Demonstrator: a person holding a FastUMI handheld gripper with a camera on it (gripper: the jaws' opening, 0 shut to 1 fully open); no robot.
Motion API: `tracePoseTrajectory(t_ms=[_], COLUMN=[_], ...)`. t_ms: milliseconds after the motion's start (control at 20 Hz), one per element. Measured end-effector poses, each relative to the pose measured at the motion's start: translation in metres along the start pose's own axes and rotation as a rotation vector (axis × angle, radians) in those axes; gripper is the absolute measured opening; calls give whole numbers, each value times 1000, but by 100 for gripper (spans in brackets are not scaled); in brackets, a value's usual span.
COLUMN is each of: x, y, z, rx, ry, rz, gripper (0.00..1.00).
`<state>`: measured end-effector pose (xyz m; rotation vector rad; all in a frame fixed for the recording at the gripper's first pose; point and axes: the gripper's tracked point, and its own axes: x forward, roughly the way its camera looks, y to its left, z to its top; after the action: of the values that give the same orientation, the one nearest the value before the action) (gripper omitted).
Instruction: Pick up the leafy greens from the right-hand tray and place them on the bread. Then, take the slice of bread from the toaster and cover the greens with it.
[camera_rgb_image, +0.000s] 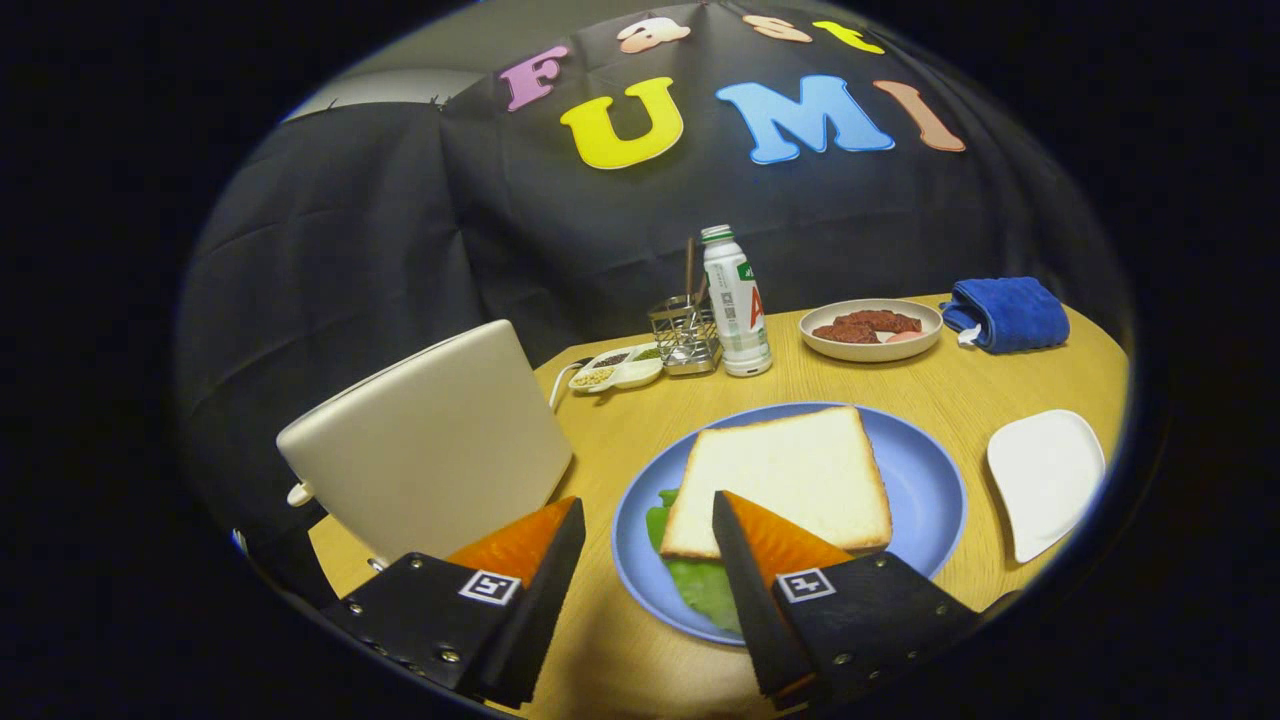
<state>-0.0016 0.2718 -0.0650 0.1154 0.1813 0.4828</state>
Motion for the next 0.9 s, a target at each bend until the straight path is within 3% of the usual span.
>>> tracePoseTrajectory(t_ms=[50,100,700,900], x=[0,-1,-10,-32], y=[4,4,14,-7], z=[0,0,10,50], rx=[-8,-17,-102,-115], ry=[-6,-11,-72,-157], rz=[9,6,57,52], gripper=[84,95,98,98])
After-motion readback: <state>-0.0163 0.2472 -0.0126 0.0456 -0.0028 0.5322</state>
